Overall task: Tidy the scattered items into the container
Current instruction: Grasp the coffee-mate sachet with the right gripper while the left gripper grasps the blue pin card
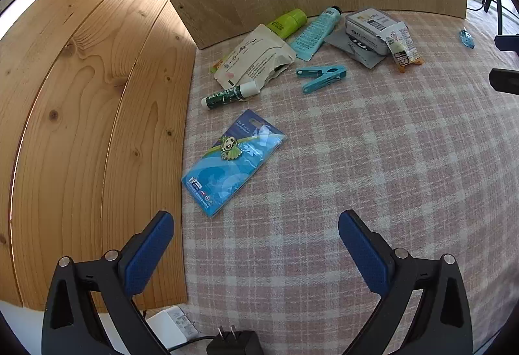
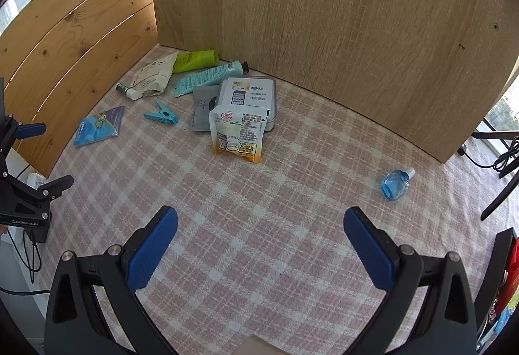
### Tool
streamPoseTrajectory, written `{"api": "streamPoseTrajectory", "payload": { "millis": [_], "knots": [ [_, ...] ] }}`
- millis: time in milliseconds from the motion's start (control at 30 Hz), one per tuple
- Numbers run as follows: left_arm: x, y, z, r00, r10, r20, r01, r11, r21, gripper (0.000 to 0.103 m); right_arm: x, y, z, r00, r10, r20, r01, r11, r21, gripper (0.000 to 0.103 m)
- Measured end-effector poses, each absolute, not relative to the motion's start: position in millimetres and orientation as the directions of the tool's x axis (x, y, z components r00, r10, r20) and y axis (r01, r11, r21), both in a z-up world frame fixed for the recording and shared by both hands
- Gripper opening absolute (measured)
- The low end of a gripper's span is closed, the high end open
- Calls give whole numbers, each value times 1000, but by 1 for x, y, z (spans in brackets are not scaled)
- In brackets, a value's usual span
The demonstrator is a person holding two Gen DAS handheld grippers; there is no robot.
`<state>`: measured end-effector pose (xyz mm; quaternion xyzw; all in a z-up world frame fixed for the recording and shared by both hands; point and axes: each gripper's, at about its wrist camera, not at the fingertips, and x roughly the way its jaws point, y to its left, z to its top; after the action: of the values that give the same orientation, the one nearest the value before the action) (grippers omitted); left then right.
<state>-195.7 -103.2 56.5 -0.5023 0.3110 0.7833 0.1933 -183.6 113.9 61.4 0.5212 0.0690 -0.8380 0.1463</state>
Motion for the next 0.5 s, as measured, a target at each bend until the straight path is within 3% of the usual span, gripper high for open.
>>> {"api": "streamPoseTrajectory", "payload": {
  "millis": [500],
  "knots": [
    [-279, -83, 18, -314, -30, -949, -713, -653, 256, 102, -250, 69, 24, -276, -221, -935, 372, -922, 108, 103]
  ]
}}
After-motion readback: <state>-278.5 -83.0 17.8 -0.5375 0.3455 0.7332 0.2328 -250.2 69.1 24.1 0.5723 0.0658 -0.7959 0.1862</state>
